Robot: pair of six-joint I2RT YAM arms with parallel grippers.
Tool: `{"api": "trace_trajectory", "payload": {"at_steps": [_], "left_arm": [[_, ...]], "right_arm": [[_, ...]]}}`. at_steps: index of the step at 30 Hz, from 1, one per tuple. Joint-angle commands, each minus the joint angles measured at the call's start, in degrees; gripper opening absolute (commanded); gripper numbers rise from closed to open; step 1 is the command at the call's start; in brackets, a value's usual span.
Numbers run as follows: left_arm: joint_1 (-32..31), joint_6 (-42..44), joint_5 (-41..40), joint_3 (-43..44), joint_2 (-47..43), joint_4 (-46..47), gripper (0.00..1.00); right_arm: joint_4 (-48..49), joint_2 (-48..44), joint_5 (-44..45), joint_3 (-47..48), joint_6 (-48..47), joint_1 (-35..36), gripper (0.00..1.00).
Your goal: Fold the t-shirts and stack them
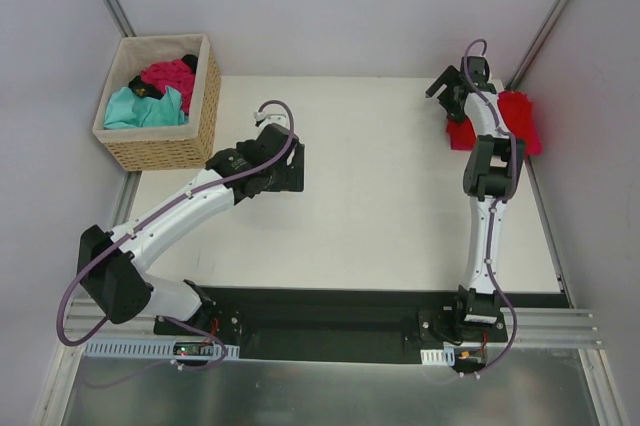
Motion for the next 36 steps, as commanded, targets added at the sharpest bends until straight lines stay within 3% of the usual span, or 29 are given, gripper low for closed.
{"api": "trace_trajectory", "payload": {"at_steps": [1, 4, 10, 17, 22, 26, 36], "left_arm": [[-0.1, 0.2, -1.1, 2.1, -0.3, -0.5, 0.99], [-0.1, -1.2, -0.4, 0.7, -2.2, -0.4, 0.99], [-0.1, -3.5, 1.0, -1.6, -6.0, -0.4, 0.99], [-0.3, -3.9, 2.0, -3.2, -11.1, -0.4, 0.99], [-0.3, -3.8, 3.3, -3.3, -12.5, -0.4, 0.99], [-0.2, -3.7, 4.6, -3.4, -13.6, -0.4, 0.99], [-0.2, -2.4, 5.2, -6.1, -16.0, -0.4, 0.99]], "right_arm": [[6.1, -8.4, -3.4, -6.3, -2.1, 1.0, 0.96], [5.4, -16.4, -2.9, -10.3, -6.1, 2.9, 0.96], [-6.5, -34.0, 0.3, -17.6, -13.9, 8.8, 0.96], [-12.5, -54.0, 14.9, -42.1, -14.9, 10.7, 0.96], [-15.3, -57.5, 27.6, -51.6, -10.7, 10.3, 0.96], [-13.1, -57.7, 26.8, -58.3, -8.9, 6.7, 0.96], [-14.7, -44.8, 31.6, -55.3, -6.5, 1.2, 0.96]]}}
